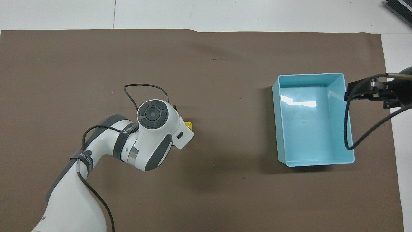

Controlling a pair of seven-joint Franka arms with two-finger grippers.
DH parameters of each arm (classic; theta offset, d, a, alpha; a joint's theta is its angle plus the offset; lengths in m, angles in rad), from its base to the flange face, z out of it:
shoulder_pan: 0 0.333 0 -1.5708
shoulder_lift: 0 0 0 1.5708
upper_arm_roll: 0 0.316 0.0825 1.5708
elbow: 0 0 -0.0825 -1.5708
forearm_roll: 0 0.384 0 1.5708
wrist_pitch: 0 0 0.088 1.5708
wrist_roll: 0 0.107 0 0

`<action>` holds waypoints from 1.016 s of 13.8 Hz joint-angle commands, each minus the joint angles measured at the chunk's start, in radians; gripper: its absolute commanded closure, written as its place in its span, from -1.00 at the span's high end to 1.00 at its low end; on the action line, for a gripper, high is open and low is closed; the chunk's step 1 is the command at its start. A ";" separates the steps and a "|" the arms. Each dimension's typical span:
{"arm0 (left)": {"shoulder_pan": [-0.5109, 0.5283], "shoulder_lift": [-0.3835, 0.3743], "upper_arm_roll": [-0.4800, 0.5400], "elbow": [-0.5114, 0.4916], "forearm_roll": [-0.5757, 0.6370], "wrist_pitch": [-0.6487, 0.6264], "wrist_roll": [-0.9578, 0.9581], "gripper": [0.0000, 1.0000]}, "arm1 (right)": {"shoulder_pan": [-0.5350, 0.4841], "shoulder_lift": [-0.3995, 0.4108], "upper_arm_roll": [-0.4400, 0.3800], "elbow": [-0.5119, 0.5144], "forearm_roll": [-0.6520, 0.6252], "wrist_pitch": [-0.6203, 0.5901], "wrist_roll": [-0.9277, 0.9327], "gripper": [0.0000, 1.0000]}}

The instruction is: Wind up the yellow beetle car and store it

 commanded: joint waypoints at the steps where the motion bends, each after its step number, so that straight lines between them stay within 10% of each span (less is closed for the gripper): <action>1: 0.001 -0.018 0.002 -0.018 0.020 0.009 -0.005 -1.00 | -0.007 -0.016 0.000 -0.013 0.023 0.011 0.010 1.00; 14: 0.082 -0.031 0.002 -0.049 0.020 -0.006 0.078 -1.00 | -0.007 -0.016 0.000 -0.013 0.023 0.011 0.010 1.00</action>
